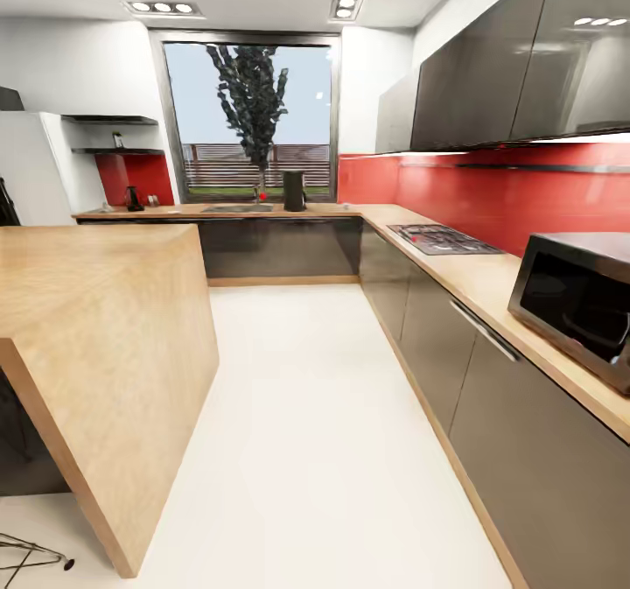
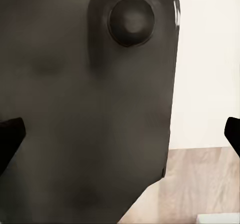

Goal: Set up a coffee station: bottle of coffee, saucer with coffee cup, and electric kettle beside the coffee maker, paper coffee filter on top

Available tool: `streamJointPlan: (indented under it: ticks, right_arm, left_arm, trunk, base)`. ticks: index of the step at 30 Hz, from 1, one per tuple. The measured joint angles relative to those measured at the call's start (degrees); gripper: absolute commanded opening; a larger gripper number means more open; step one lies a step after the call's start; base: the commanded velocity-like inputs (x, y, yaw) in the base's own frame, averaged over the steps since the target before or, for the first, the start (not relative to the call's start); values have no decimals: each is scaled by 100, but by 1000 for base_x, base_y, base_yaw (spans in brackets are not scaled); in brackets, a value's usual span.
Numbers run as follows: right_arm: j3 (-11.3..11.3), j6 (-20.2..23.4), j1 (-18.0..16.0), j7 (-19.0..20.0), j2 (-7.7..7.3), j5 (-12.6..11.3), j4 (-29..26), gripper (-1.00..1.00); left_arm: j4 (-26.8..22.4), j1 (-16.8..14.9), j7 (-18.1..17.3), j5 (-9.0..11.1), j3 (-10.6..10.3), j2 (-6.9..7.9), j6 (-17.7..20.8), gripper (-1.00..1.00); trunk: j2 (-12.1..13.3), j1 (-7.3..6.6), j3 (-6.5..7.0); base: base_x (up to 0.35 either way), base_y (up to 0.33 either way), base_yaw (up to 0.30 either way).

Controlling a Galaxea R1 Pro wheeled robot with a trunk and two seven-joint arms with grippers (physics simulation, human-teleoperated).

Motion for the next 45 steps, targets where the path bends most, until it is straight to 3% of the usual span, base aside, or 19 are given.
streamJointPlan:
  ticks: [5, 16, 25, 45]
  right_arm:
    - [-143, 145, 92, 60, 160, 119, -145, 100]
    - [-382, 336, -186, 32, 506, 161, -503, 100]
    - [-382, 336, -188, 32, 506, 160, -946, 100]
    - [-383, 345, -186, 32, 515, 159, -953, 100]
  left_arm:
    - [-103, 46, 6, -32, -84, -113, -12, 100]
    - [-104, 49, -8, -32, -88, -77, -24, 100]
    - [-104, 49, -8, -32, -88, -72, -24, 100]
    - [-104, 49, -8, -32, -88, -79, -24, 100]
  trunk:
    - [0, 0, 0]
    - [1, 1, 2]
    - [1, 1, 2]
    - [1, 0, 2]
  base:
    - [0, 0, 0]
    - [0, 0, 0]
    - [0, 0, 0]
    - [0, 0, 0]
